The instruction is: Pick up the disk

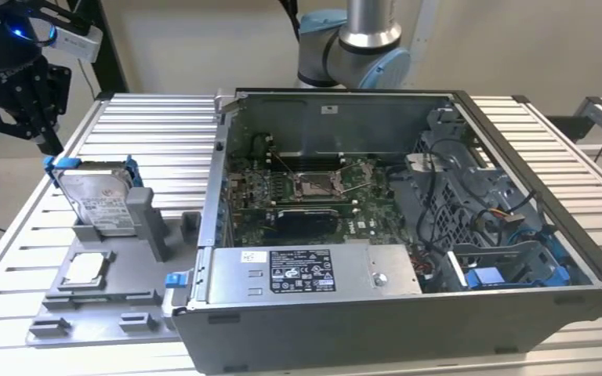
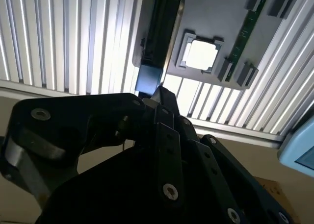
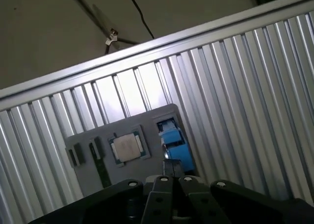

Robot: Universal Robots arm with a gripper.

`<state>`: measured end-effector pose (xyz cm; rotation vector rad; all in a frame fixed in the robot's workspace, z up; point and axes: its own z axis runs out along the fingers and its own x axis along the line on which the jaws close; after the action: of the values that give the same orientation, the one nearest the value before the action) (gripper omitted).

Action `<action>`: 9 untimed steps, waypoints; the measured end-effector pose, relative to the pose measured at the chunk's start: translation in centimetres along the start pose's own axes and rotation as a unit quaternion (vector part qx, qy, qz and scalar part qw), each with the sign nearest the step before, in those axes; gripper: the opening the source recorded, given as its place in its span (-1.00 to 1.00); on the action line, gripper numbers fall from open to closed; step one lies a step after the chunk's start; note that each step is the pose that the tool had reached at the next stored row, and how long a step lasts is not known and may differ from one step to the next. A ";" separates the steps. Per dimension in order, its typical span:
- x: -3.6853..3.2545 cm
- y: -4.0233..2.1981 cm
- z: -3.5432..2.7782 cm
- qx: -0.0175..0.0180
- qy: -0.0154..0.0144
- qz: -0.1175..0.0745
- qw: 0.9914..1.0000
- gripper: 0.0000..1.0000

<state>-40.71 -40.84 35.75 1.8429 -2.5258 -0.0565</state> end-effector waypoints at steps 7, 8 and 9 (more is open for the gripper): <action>0.00 0.00 0.00 0.000 0.002 -0.047 0.999 -1.00; 0.00 0.00 0.00 -0.001 0.002 -0.053 0.999 -1.00; 0.00 0.00 0.00 -0.001 0.002 -0.061 0.998 -1.00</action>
<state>-40.71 -40.83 35.76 1.9917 -2.4073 -0.0549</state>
